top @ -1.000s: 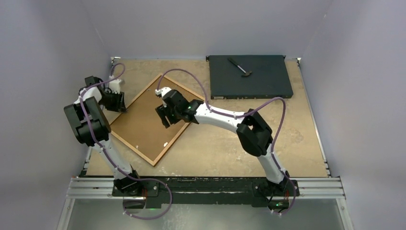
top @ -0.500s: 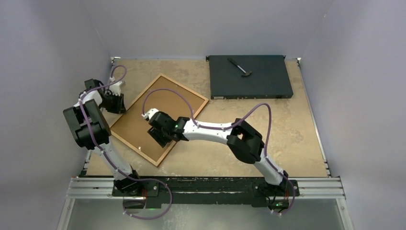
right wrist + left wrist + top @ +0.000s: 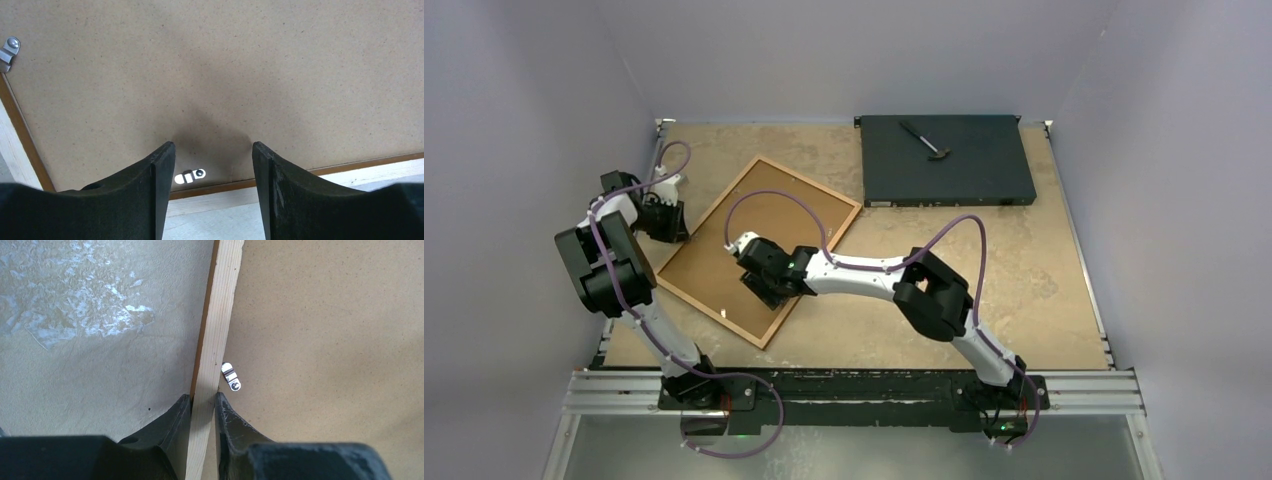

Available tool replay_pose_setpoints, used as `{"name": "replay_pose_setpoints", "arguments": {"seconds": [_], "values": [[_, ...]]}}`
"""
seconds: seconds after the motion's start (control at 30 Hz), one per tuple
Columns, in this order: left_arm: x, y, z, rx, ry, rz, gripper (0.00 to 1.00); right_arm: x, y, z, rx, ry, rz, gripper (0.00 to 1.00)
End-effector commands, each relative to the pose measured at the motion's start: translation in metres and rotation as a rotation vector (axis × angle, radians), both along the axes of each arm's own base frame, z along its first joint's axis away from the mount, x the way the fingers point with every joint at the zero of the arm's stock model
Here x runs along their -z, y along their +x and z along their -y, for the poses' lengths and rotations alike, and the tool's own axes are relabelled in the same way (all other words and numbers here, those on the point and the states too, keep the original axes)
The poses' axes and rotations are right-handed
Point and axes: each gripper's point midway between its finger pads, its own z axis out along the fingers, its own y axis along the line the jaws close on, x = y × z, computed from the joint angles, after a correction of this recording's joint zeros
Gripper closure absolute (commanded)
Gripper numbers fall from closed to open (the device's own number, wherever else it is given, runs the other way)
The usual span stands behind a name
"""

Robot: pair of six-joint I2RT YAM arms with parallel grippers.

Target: Put the photo into the frame

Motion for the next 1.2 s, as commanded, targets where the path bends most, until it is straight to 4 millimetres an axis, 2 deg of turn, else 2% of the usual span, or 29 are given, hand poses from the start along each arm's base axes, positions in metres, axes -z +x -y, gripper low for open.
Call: {"name": "replay_pose_setpoints", "arguments": {"seconds": [0.0,0.33,0.57,1.0,1.17], "values": [[0.013,-0.029,0.013,0.010,-0.044,-0.098,0.83,-0.016,-0.009,0.012,-0.017,-0.036,0.024,0.40],[0.012,-0.028,0.011,0.007,-0.036,-0.089,0.84,-0.012,-0.016,0.031,-0.018,-0.104,0.030,0.41],[0.013,-0.027,0.009,0.005,-0.034,-0.086,0.85,-0.014,-0.011,0.036,-0.024,-0.140,0.056,0.42],[0.009,-0.022,0.005,-0.001,-0.041,-0.073,0.87,-0.010,-0.006,0.060,-0.016,-0.248,0.096,0.45],[0.010,-0.023,0.003,-0.001,-0.042,-0.069,0.88,-0.017,-0.001,0.058,-0.011,-0.254,0.125,0.45]]}}
